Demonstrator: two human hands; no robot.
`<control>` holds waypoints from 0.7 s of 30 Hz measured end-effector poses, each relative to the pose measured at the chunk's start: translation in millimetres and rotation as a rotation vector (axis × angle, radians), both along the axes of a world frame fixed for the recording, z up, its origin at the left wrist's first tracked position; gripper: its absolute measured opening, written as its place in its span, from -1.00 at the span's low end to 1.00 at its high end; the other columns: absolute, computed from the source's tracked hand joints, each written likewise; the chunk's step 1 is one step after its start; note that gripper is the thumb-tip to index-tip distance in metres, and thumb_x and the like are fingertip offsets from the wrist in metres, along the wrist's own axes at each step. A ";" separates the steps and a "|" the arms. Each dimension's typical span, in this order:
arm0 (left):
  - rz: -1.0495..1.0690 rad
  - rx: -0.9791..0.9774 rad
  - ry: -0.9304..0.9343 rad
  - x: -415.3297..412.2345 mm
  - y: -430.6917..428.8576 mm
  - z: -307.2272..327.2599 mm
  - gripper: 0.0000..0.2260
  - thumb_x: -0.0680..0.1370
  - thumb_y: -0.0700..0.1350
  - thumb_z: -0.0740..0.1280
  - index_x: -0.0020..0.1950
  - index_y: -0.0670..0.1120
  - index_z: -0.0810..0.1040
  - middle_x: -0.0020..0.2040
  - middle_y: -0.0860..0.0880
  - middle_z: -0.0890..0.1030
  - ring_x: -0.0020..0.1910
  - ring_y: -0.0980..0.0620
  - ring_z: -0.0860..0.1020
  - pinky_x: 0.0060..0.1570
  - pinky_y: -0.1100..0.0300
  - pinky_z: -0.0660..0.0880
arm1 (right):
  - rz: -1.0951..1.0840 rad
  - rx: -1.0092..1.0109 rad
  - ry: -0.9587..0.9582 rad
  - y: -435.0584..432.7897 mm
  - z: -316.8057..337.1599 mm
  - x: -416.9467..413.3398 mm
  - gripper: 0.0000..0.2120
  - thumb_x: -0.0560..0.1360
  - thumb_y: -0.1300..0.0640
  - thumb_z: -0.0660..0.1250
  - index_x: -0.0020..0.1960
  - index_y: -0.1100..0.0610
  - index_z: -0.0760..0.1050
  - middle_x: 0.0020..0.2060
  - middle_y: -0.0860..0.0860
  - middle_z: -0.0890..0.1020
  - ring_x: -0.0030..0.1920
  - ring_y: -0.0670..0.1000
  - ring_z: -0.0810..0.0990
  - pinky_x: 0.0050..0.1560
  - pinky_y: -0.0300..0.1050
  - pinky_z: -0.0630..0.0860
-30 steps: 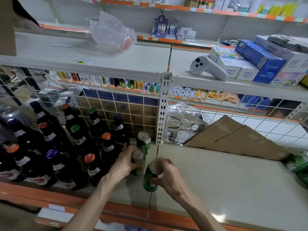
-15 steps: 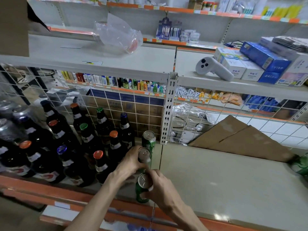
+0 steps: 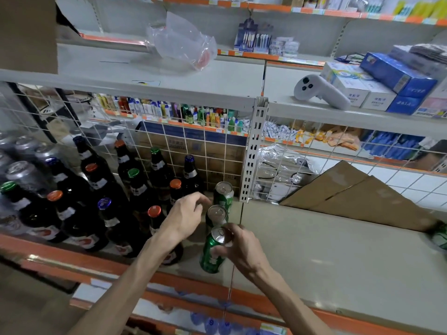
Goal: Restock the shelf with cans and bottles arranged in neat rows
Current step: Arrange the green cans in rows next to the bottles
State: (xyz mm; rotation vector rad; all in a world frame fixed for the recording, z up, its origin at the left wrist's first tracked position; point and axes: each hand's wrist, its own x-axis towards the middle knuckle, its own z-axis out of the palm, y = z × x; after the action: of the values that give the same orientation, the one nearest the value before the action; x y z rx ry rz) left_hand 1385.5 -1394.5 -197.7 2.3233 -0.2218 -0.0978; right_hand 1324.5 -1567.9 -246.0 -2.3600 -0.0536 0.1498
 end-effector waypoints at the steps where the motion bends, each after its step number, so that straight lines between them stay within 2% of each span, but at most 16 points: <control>1: -0.022 0.022 0.028 -2.5 2.8 -4.1 -0.76 0.62 -0.24 0.22 0.19 -0.03 0.61 0.14 0.05 0.65 0.15 0.10 0.60 0.22 0.13 0.53 | -0.008 0.017 0.002 -3.2 3.2 2.0 -0.42 0.31 -0.08 0.57 0.26 0.06 0.51 0.09 0.03 0.64 0.01 0.01 0.61 0.04 -0.05 0.58; 3: -0.109 0.061 0.095 -6.8 6.8 -13.5 -0.75 0.59 -0.25 0.30 0.23 -0.03 0.57 0.14 0.05 0.66 0.16 0.10 0.61 0.23 0.15 0.53 | -0.030 0.021 -0.007 -9.8 10.5 5.7 -0.47 0.31 -0.06 0.58 0.21 0.08 0.54 0.04 0.00 0.65 -0.04 -0.02 0.60 0.00 -0.12 0.58; 6: -0.305 0.093 0.220 -10.1 7.0 -24.7 -0.59 0.49 -0.13 0.46 0.31 0.03 0.48 0.18 0.08 0.63 0.16 0.17 0.59 0.25 0.12 0.52 | -0.036 0.049 -0.021 -19.3 25.2 9.1 -0.50 0.33 -0.03 0.58 0.21 0.08 0.56 0.01 -0.04 0.64 -0.07 -0.09 0.59 -0.05 -0.27 0.54; 9: -0.361 0.004 0.306 -10.4 0.0 -25.7 -0.39 0.36 -0.04 0.55 0.37 0.07 0.44 0.20 0.12 0.61 0.19 0.21 0.56 0.27 0.14 0.50 | 0.021 0.059 -0.026 -30.3 39.1 12.8 -0.39 0.29 0.02 0.61 0.30 0.03 0.54 0.10 -0.07 0.66 0.03 -0.10 0.61 0.09 -0.20 0.57; 12: -0.384 -0.142 0.354 -8.9 -10.7 -20.8 -0.33 0.32 -0.07 0.62 0.38 0.07 0.44 0.20 0.09 0.62 0.19 0.22 0.57 0.29 0.15 0.50 | 0.061 0.087 -0.007 -41.2 52.1 16.6 -0.30 0.22 -0.01 0.62 0.34 -0.05 0.52 0.11 -0.10 0.68 0.06 -0.16 0.63 0.14 -0.18 0.58; 17: -0.345 -0.193 0.289 -8.4 -25.7 -18.5 -0.22 0.26 0.01 0.62 0.42 0.09 0.37 0.23 0.07 0.58 0.19 0.16 0.57 0.24 0.09 0.53 | -0.024 -0.039 -0.099 -41.2 73.9 16.2 -0.40 0.22 -0.09 0.61 0.22 -0.03 0.58 0.02 -0.10 0.69 -0.04 -0.10 0.63 0.02 -0.14 0.60; 21: -0.263 -0.211 0.168 -13.3 -33.7 -12.9 -0.34 0.23 0.02 0.60 0.29 0.13 0.47 0.10 0.12 0.63 0.06 0.23 0.61 0.07 0.21 0.57 | -0.063 -0.221 -0.160 -30.6 73.3 16.4 -0.45 0.23 -0.25 0.52 0.13 -0.02 0.57 -0.04 -0.07 0.68 -0.07 0.00 0.62 -0.04 -0.03 0.58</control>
State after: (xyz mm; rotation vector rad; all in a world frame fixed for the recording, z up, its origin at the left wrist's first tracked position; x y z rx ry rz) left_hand 1372.1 -1428.2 -210.6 2.0534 -0.4306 -0.3812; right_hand 1341.0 -1598.5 -172.7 -2.5871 -0.0414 -0.0676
